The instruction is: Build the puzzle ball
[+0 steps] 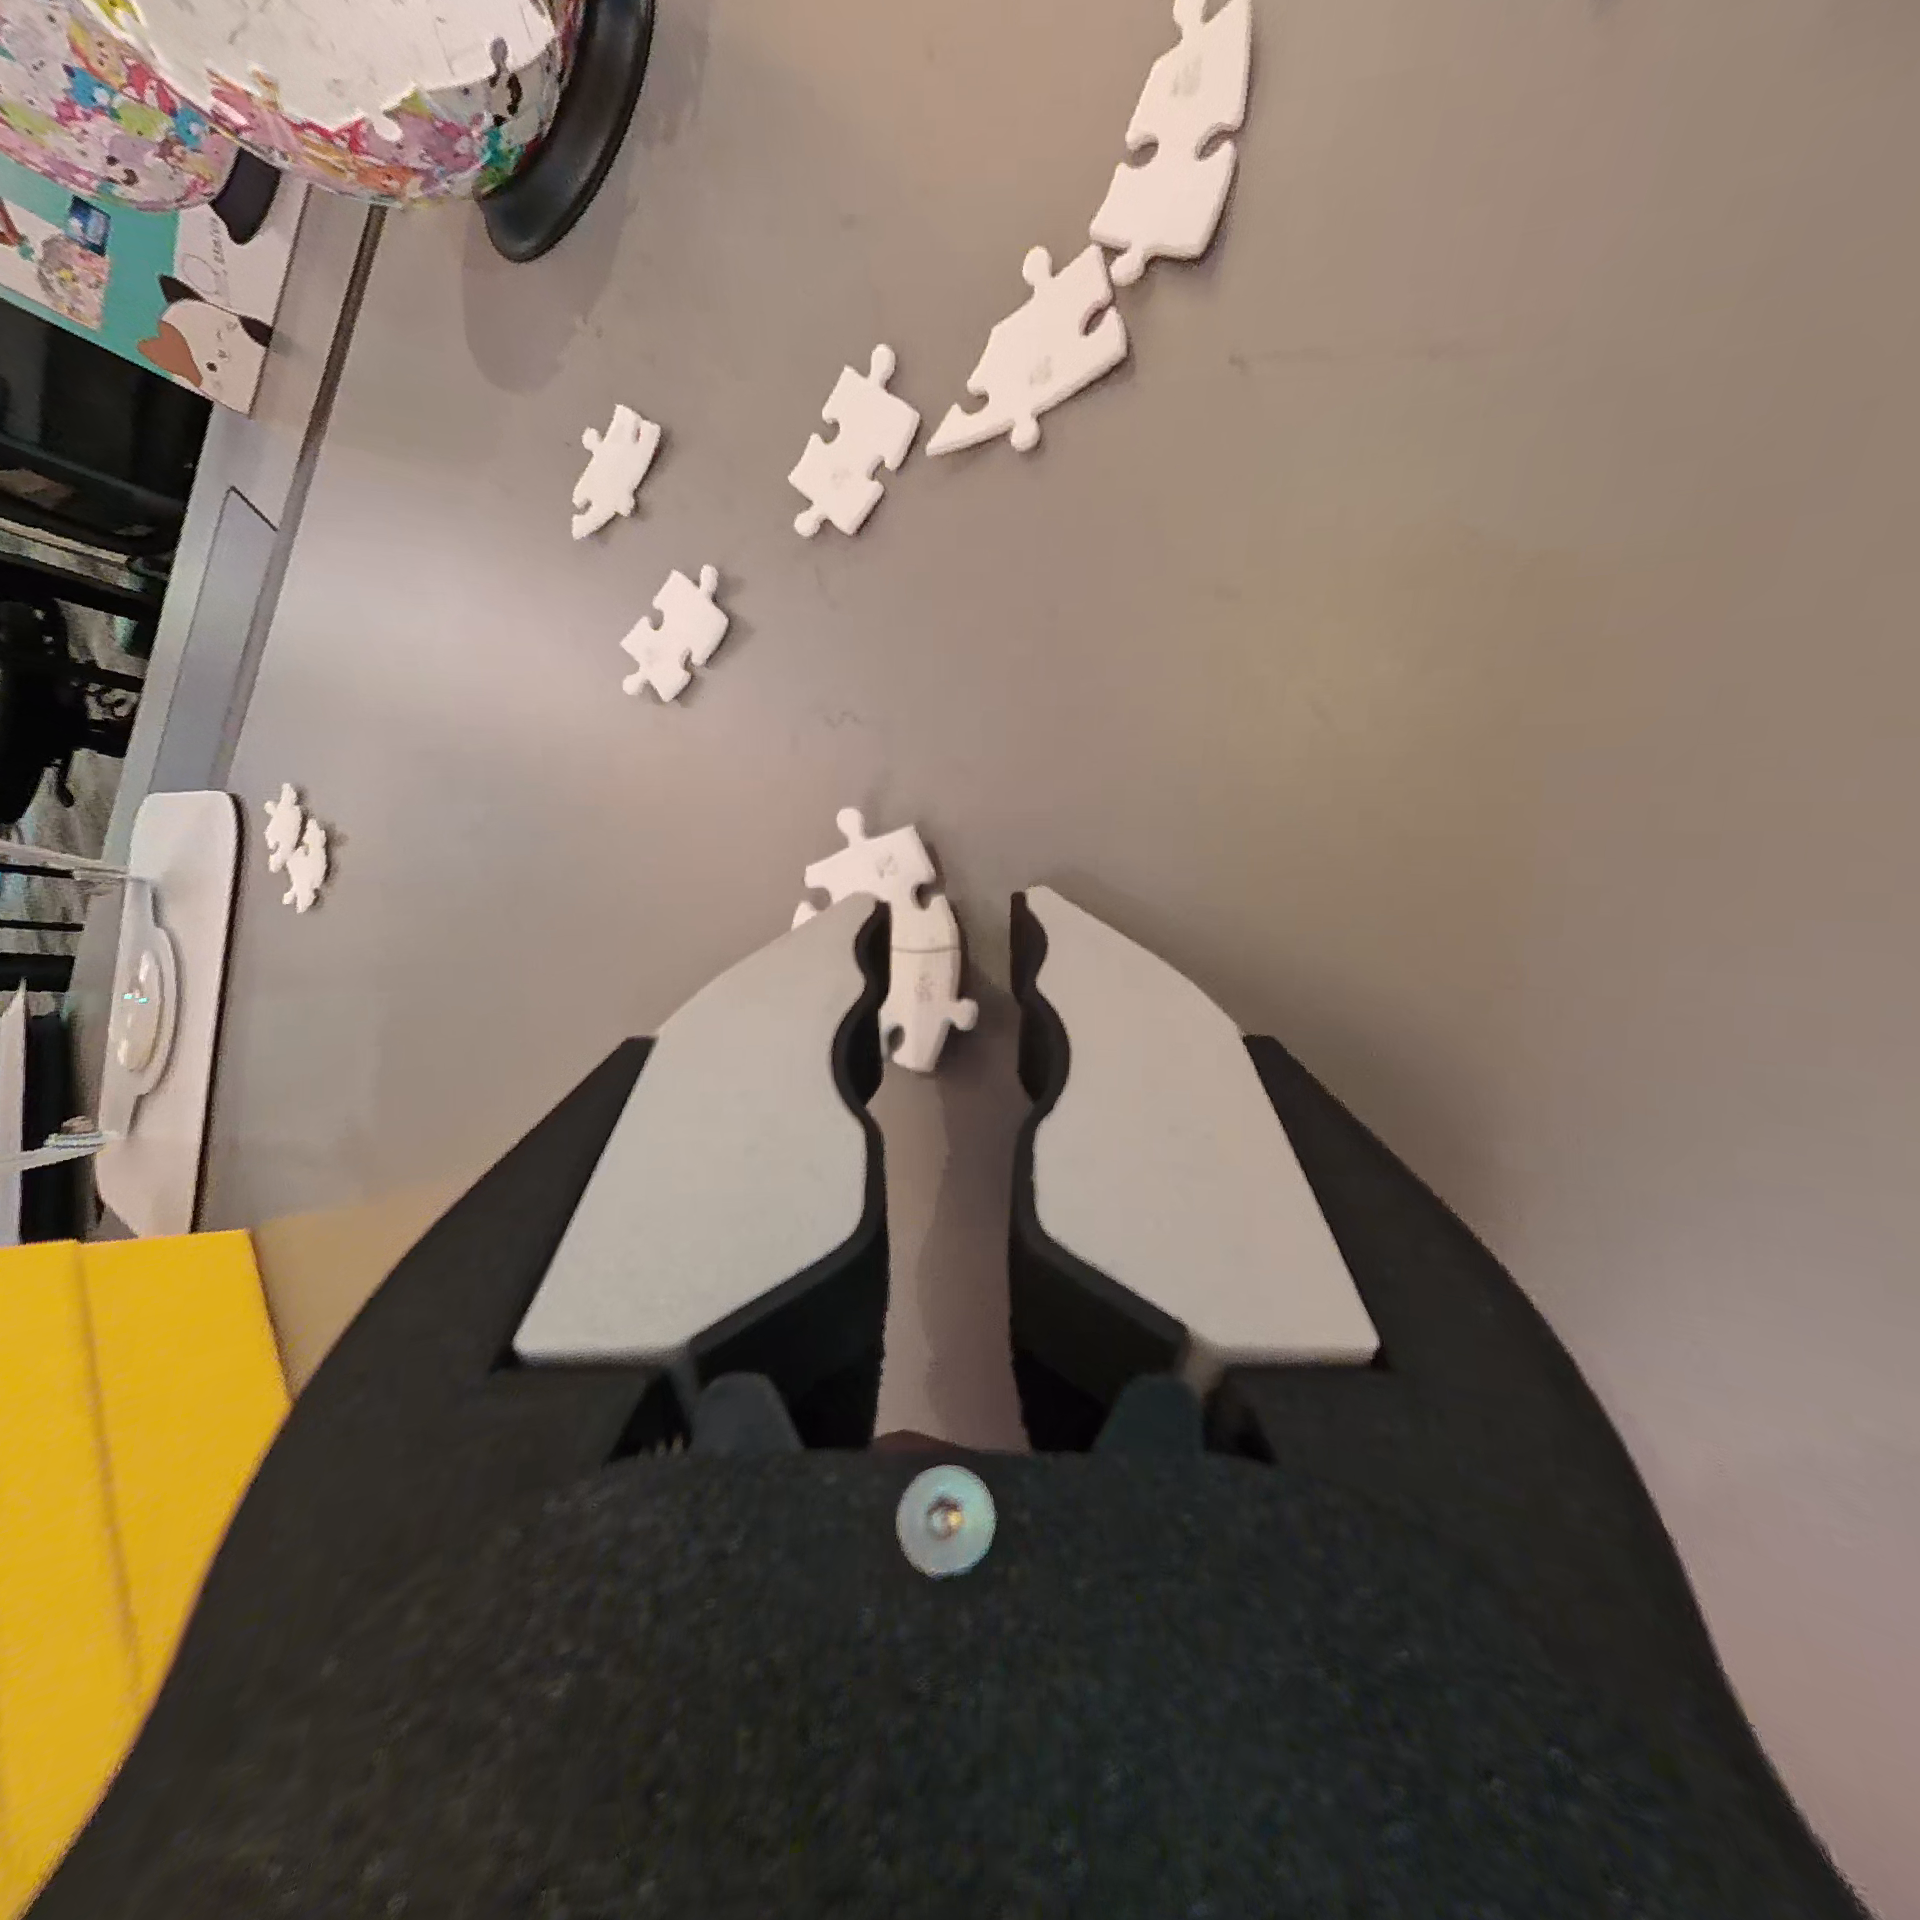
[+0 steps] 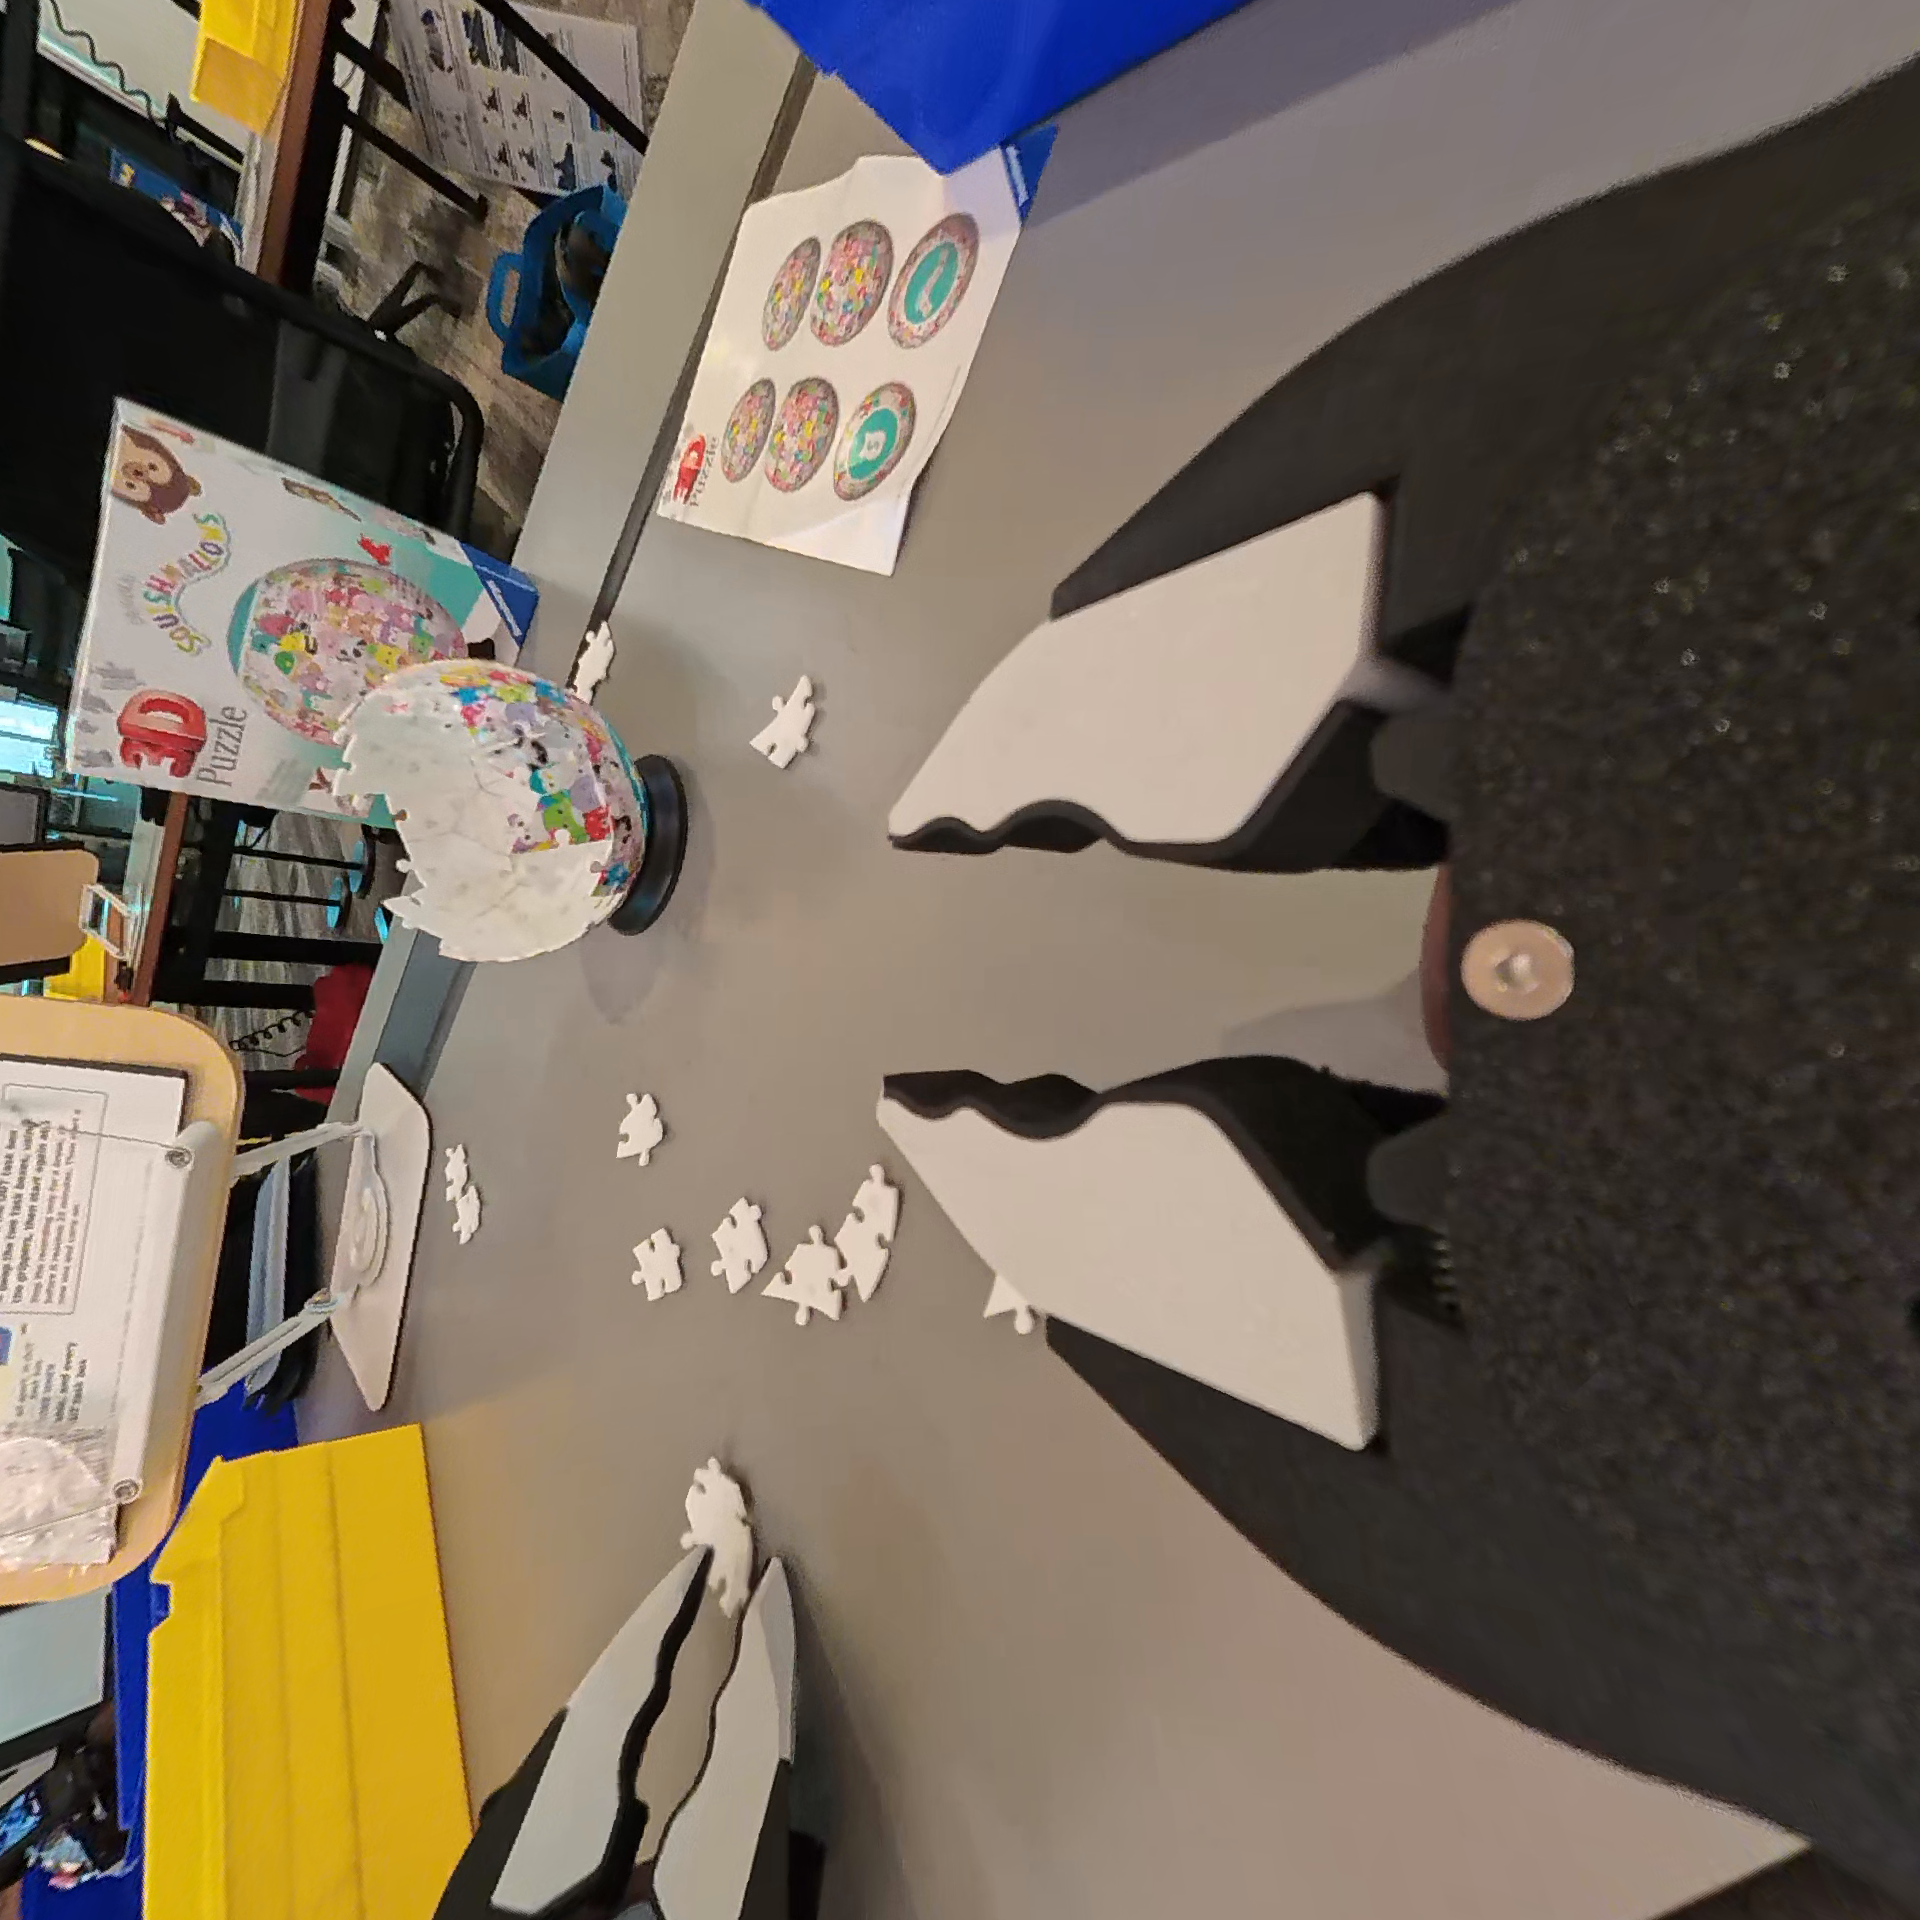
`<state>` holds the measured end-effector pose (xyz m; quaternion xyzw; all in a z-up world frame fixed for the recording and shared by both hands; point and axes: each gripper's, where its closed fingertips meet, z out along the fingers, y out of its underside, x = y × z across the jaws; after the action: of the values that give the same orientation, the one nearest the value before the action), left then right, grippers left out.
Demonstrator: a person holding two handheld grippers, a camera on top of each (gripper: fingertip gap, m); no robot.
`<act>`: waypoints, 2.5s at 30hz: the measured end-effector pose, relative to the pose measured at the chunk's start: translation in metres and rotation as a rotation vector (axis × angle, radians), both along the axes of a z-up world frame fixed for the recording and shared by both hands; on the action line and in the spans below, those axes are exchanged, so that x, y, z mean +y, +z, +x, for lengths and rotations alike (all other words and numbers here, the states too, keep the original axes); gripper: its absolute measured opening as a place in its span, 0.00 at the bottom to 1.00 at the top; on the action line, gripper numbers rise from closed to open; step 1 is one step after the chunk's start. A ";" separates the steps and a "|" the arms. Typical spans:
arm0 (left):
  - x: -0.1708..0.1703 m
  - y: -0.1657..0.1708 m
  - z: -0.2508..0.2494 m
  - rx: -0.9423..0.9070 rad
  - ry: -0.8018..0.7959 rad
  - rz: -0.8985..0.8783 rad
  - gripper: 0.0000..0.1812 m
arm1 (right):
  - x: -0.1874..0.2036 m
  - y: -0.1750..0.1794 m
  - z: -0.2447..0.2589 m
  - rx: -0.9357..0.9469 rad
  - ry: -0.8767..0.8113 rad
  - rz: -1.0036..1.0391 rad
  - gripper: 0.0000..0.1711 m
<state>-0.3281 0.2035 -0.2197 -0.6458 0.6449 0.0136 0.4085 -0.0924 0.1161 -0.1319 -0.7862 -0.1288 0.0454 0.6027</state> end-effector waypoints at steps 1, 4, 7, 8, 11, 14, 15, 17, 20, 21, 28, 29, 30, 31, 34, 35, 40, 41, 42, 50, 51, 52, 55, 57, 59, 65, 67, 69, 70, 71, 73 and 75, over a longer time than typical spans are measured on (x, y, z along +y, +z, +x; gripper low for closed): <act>0.001 -0.001 0.002 0.000 -0.003 -0.007 0.10 | 0.002 0.000 -0.001 -0.004 0.007 0.001 0.23; 0.006 0.004 0.009 0.004 -0.040 0.032 0.00 | 0.010 -0.008 -0.003 -0.016 0.023 -0.019 0.23; 0.009 0.012 0.020 -0.020 -0.077 0.072 0.00 | 0.020 -0.016 -0.004 -0.025 0.038 -0.048 0.23; 0.008 0.015 0.023 -0.029 -0.087 0.073 0.00 | 0.023 -0.018 -0.005 -0.020 0.048 -0.061 0.23; 0.007 0.031 0.032 -0.116 -0.109 0.084 0.00 | 0.026 -0.021 -0.012 -0.003 0.081 -0.073 0.23; 0.011 0.048 0.032 -0.221 -0.088 0.062 0.00 | 0.023 -0.030 -0.017 0.013 0.104 -0.130 0.23; 0.014 0.055 0.031 -0.264 -0.073 0.054 0.00 | 0.021 -0.032 -0.018 0.024 0.110 -0.139 0.23; 0.020 0.067 0.027 -0.368 -0.044 0.008 0.00 | 0.019 -0.030 -0.019 0.073 0.114 -0.142 0.23; 0.030 0.075 0.030 -0.493 -0.031 -0.131 0.00 | 0.024 -0.030 -0.014 0.115 0.098 -0.156 0.23; 0.033 0.075 0.034 -0.506 -0.045 -0.183 0.00 | 0.027 -0.033 -0.013 0.106 0.096 -0.172 0.24; 0.112 0.066 0.051 -0.373 -0.079 -0.215 0.00 | 0.080 -0.026 -0.039 -0.076 0.256 -0.310 0.39; 0.124 0.069 0.054 -0.400 -0.097 -0.246 0.00 | 0.092 -0.021 -0.046 -0.133 0.296 -0.321 0.42; 0.137 0.072 0.059 -0.425 -0.120 -0.283 0.00 | 0.104 -0.018 -0.054 -0.191 0.344 -0.346 0.47; 0.152 0.073 0.064 -0.444 -0.146 -0.319 0.01 | 0.117 -0.014 -0.056 -0.261 0.372 -0.379 0.50; 0.204 0.071 0.084 -0.499 -0.175 -0.368 0.21 | 0.166 -0.002 -0.054 -0.438 0.428 -0.433 0.53; 0.217 0.071 0.093 -0.545 -0.193 -0.385 0.21 | 0.179 -0.003 -0.054 -0.472 0.447 -0.481 0.56; 0.220 0.064 0.114 -0.665 -0.309 -0.594 0.21 | 0.218 -0.024 -0.058 -0.646 0.530 -0.731 0.57; 0.213 0.065 0.111 -0.662 -0.333 -0.634 0.21 | 0.222 -0.028 -0.057 -0.661 0.540 -0.785 0.56; 0.210 0.068 0.109 -0.687 -0.347 -0.649 0.21 | 0.225 -0.033 -0.055 -0.670 0.548 -0.850 0.53; 0.200 0.072 0.097 -0.718 -0.339 -0.636 0.19 | 0.219 -0.057 -0.038 -0.868 0.551 -1.288 0.45; 0.200 0.071 0.097 -0.714 -0.338 -0.629 0.18 | 0.221 -0.061 -0.037 -0.887 0.537 -1.294 0.45; 0.200 0.071 0.097 -0.708 -0.336 -0.630 0.18 | 0.223 -0.063 -0.036 -0.903 0.524 -1.298 0.45; 0.200 0.070 0.097 -0.707 -0.334 -0.642 0.18 | 0.225 -0.068 -0.031 -0.938 0.500 -1.316 0.44; 0.200 0.070 0.097 -0.711 -0.332 -0.644 0.18 | 0.224 -0.072 -0.028 -0.958 0.493 -1.332 0.43; 0.200 0.070 0.097 -0.707 -0.333 -0.646 0.18 | 0.222 -0.077 -0.025 -0.984 0.489 -1.353 0.43; 0.198 0.068 0.098 -0.688 -0.337 -0.628 0.18 | 0.223 -0.077 -0.023 -0.997 0.473 -1.340 0.36; 0.198 0.067 0.099 -0.683 -0.338 -0.622 0.18 | 0.222 -0.073 -0.024 -1.008 0.482 -1.325 0.32; 0.197 0.067 0.099 -0.679 -0.339 -0.620 0.18 | 0.222 -0.069 -0.026 -1.014 0.490 -1.312 0.29; 0.197 0.067 0.099 -0.678 -0.340 -0.619 0.18 | 0.222 -0.067 -0.025 -1.022 0.487 -1.306 0.28; 0.197 0.067 0.099 -0.677 -0.340 -0.618 0.18 | 0.223 -0.065 -0.025 -1.029 0.484 -1.298 0.26; 0.197 0.066 0.099 -0.676 -0.340 -0.617 0.18 | 0.223 -0.062 -0.026 -1.027 0.491 -1.284 0.21; 0.197 0.066 0.099 -0.674 -0.340 -0.616 0.18 | 0.227 -0.060 -0.026 -1.039 0.494 -1.253 0.13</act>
<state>-0.2289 0.4005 -0.1535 -0.5907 0.5471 -0.4545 0.3809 -0.1186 0.3431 -0.1918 -0.8451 -0.5081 -0.1280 -0.1067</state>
